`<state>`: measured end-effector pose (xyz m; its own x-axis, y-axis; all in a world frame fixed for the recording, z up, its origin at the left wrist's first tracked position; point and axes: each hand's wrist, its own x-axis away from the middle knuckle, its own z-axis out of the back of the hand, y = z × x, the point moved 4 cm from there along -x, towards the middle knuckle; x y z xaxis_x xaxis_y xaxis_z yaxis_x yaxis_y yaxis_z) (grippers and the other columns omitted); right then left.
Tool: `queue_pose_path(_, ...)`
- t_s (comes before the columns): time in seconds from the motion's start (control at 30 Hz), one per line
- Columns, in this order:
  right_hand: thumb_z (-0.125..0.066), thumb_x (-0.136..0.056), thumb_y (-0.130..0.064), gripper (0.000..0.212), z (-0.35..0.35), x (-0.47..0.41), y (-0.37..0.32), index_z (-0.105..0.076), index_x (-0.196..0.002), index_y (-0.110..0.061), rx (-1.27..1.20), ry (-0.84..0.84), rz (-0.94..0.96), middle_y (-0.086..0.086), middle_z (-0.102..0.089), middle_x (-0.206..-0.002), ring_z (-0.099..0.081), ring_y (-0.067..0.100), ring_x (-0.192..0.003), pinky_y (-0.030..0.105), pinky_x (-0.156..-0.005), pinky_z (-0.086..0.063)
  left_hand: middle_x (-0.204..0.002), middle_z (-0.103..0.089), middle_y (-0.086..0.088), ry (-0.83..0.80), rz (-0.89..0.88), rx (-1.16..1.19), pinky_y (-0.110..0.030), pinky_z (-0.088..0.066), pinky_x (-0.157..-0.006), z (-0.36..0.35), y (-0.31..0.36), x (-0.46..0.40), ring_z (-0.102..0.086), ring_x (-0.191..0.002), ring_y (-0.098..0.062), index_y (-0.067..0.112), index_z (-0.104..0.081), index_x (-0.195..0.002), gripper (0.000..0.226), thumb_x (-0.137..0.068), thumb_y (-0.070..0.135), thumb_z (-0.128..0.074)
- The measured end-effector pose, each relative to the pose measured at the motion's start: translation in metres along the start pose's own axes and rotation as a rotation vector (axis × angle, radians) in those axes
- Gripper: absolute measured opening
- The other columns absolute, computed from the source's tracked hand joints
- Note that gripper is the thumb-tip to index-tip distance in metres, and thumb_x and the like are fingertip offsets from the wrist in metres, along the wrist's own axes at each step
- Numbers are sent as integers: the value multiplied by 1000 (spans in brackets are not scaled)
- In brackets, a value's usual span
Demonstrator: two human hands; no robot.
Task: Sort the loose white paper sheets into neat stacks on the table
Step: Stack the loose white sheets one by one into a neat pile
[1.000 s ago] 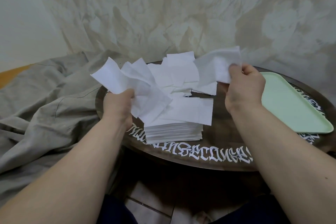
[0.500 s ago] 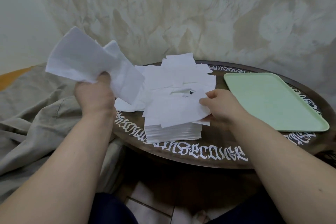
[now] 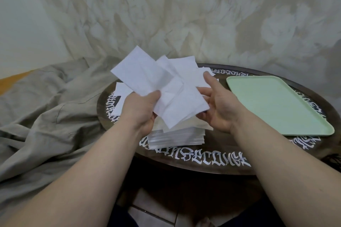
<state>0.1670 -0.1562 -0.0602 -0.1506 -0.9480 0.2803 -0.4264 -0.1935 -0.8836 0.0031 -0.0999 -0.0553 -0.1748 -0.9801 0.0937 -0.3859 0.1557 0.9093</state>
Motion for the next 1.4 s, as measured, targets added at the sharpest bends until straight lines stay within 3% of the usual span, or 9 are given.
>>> queue_pose_path(0.13,-69,-82,-28,20,1,5,5,-67,-94,-13,251,-49,67,5,-71,-85,-64,16,-63,25,-57,-51,-76,-74,9,47,-42,-70,-29,-57,-68,-1,-4,1,-70,-78,-13,16,-63,-91,26,-93,-5,-48)
queue_pose_path(0.27,-61,-84,1,13,7,-2,3,-66,-92,-9,286,94,177,7,-68,-83,-61,14,-60,23,-52,-50,-107,-70,1,-138,89,-20,-37,-56,-79,-9,-4,3,-67,-96,-18,16,-61,-115,22,-96,13,-51)
queue_pose_path(0.4,-55,-79,-1,19,31,-7,1,-63,-94,7,481,88,108,16,-67,-88,-63,29,-77,38,-70,-53,-104,-70,-6,-47,159,-36,-36,-56,-77,23,4,-12,-67,-86,-19,14,-65,-107,18,-91,19,-58)
queue_pose_path(0.5,-59,-82,2,13,43,-2,3,-67,-93,-1,498,152,88,16,-72,-96,-70,29,-87,43,-82,-57,-91,-69,-10,-34,155,-441,-29,-53,-56,40,-6,-13,-65,-68,-21,5,-64,-104,18,-87,1,-61)
queue_pose_path(0.73,-62,-86,-7,7,48,-1,-2,-68,-88,-8,672,285,239,9,-71,-91,-68,22,-82,36,-72,-57,-94,-71,-5,153,-58,-748,-49,-56,-84,47,5,-19,-69,-88,-32,14,-66,-88,16,-74,17,-72)
queue_pose_path(0.97,-64,-84,-10,11,39,-6,-3,-66,-95,-8,689,268,268,8,-70,-90,-68,26,-84,37,-73,-58,-87,-69,3,323,-204,-145,-33,-57,-69,53,21,-15,-68,-79,-16,15,-65,-86,14,-80,3,-62)
queue_pose_path(1.1,-57,-87,-33,21,48,0,-25,-62,-101,-17,1011,626,417,-6,-62,-86,-56,17,-81,27,-69,-39,-93,-69,0,194,-147,-24,-21,-55,-55,28,14,-8,-69,-69,-9,12,-61,-104,25,-91,-7,-49)
queue_pose_path(1.27,-59,-85,-52,36,18,11,-14,-59,-103,-21,649,199,220,-3,-70,-88,-50,6,-63,23,-56,-36,-84,-72,-5,68,-29,96,-24,-56,-53,-7,4,3,-70,-63,-14,6,-60,-104,20,-93,-6,-49)
queue_pose_path(1.4,-68,-80,-15,31,15,6,-13,-60,-110,-20,575,117,225,-3,-64,-75,-46,12,-59,25,-53,-34,-87,-74,-8,5,64,124,-27,-58,-58,-12,-1,7,-71,-73,-18,4,-61,-104,13,-94,2,-53)
